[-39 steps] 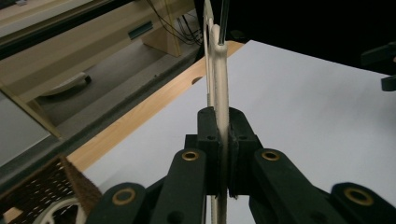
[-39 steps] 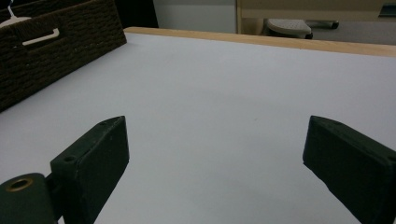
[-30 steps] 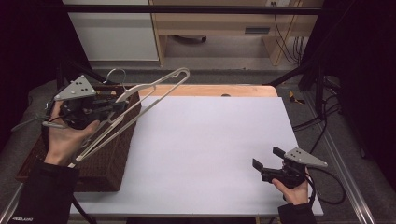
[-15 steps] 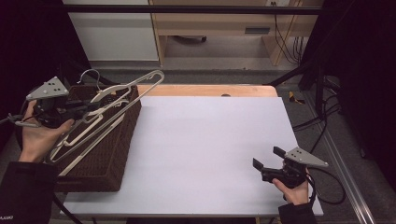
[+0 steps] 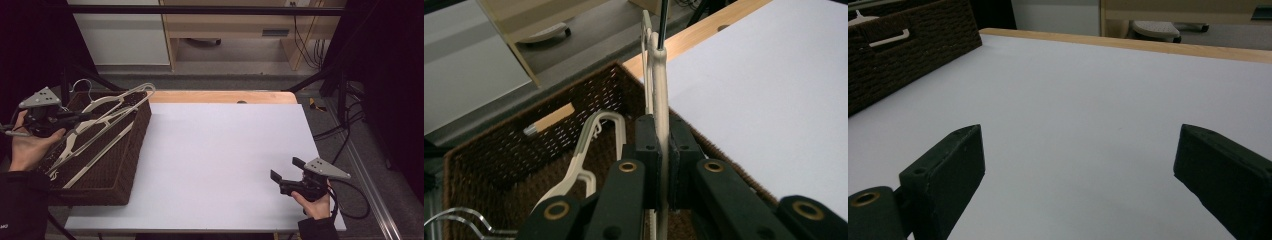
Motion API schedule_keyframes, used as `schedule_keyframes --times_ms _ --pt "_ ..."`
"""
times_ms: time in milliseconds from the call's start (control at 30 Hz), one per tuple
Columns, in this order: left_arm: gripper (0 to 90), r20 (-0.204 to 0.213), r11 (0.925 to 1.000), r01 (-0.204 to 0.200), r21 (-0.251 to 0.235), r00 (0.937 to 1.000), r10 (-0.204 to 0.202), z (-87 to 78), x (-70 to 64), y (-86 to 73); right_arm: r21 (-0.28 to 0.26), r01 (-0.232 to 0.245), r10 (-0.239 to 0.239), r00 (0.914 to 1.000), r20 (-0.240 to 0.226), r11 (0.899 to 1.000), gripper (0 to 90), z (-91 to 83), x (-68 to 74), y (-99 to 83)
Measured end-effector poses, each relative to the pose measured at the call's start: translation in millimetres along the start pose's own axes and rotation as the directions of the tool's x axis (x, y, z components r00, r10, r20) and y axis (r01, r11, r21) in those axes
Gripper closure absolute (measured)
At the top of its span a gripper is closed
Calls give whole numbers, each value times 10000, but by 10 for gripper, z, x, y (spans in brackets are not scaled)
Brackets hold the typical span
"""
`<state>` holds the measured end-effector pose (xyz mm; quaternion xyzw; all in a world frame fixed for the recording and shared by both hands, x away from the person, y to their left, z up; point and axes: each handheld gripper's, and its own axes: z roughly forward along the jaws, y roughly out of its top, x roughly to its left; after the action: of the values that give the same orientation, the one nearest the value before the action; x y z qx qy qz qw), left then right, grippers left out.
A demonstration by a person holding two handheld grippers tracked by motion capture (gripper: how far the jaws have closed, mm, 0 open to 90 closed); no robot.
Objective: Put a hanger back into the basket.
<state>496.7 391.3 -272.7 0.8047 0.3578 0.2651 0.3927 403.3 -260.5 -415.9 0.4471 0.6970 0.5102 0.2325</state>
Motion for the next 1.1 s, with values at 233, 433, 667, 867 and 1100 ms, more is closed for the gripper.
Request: schedule_keyframes --times_ms 233,433,667,867,1100 --pt "859 -237 9987 478 -180 9986 -482 -32 167 -204 2 -1 1 10000 26 10000 66 0 -2 0" --pt "859 -297 9973 707 189 9971 -701 -41 248 -342 40 26 -26 10000 11 10000 66 9 1 -3" --pt "859 -334 9939 973 528 9949 -956 73 229 -510 56 -11 11 10000 -32 10000 65 10 7 -3" --pt "857 -313 9896 1258 702 9918 -1238 222 197 -640 58 13 -13 10000 -8 10000 65 7 2 -3" --pt "849 -333 9813 1636 1017 9864 -1610 392 175 -852 70 3 -3 10000 -64 10000 65 8 6 -4"
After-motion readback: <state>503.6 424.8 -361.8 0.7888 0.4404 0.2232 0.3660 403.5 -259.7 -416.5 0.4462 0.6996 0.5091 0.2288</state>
